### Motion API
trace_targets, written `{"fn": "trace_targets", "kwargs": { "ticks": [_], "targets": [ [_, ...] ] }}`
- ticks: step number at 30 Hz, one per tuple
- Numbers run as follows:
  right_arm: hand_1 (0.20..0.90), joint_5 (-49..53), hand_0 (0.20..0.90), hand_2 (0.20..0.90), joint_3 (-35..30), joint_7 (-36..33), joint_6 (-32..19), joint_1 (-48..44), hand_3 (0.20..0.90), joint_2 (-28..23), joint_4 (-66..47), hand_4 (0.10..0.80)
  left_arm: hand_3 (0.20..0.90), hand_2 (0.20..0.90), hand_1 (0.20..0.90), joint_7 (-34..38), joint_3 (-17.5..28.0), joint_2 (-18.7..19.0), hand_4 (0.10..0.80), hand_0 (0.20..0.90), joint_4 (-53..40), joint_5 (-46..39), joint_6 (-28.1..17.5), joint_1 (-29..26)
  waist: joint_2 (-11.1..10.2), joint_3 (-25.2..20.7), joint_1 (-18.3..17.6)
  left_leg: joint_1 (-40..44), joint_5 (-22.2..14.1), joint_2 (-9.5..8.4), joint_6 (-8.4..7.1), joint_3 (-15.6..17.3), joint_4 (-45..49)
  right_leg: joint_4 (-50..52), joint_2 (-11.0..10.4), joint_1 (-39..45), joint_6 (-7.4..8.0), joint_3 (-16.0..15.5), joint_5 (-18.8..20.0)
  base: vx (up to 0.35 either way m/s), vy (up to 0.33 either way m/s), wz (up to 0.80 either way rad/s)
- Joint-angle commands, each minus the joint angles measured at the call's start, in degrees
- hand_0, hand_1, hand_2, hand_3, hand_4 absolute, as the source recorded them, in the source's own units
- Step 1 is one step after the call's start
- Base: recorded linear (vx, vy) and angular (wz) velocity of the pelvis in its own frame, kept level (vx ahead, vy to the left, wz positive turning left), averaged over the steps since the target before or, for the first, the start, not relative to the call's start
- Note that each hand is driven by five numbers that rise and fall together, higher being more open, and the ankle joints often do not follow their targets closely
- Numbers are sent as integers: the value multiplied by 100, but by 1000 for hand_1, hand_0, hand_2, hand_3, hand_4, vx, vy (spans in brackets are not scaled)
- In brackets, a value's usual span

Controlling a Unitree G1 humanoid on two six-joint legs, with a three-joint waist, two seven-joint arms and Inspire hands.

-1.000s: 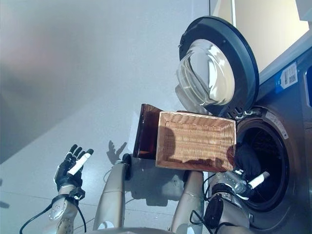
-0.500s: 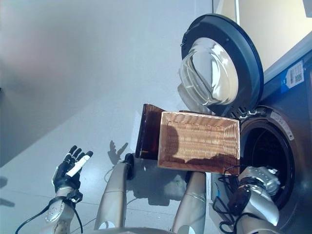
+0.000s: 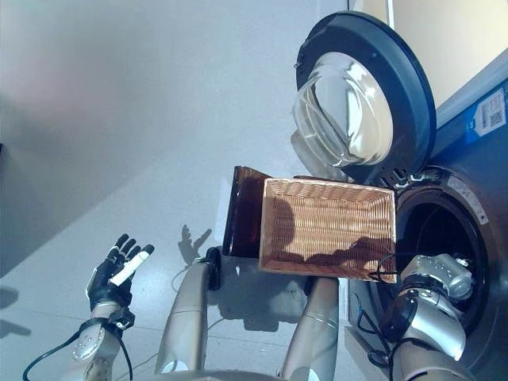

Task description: Pick up the clothes and place them into the washing machine

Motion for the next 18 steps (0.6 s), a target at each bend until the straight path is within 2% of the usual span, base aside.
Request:
{"fn": "trace_targets", "kwargs": {
  "ticks": [1,11,18],
  "targets": [
    [900,-690,900,900,251,153,-654,102,900,-355,-514,800,900,900,900,149,269,96,800,900,-333,-88,-314,38,-55,-155,-40,104,19,132,-67,-155,-64,-304,-2,170,-90,175,522,0,0,0],
    [900,-486,900,900,369,472,-549,184,900,226,-513,800,900,900,900,130,270,45,800,900,-331,-131,-364,-34,-63,-130,-27,165,22,143,-55,-141,-75,-356,21,221,-93,179,547,0,0,0],
    [900,-537,900,900,674,929,-195,228,900,521,-525,800,900,900,900,60,259,22,800,900,-308,-139,-428,-106,-90,-108,8,401,117,133,-42,-87,-363,-600,-4,436,-75,155,678,7,-2,-2]
  ]
}}
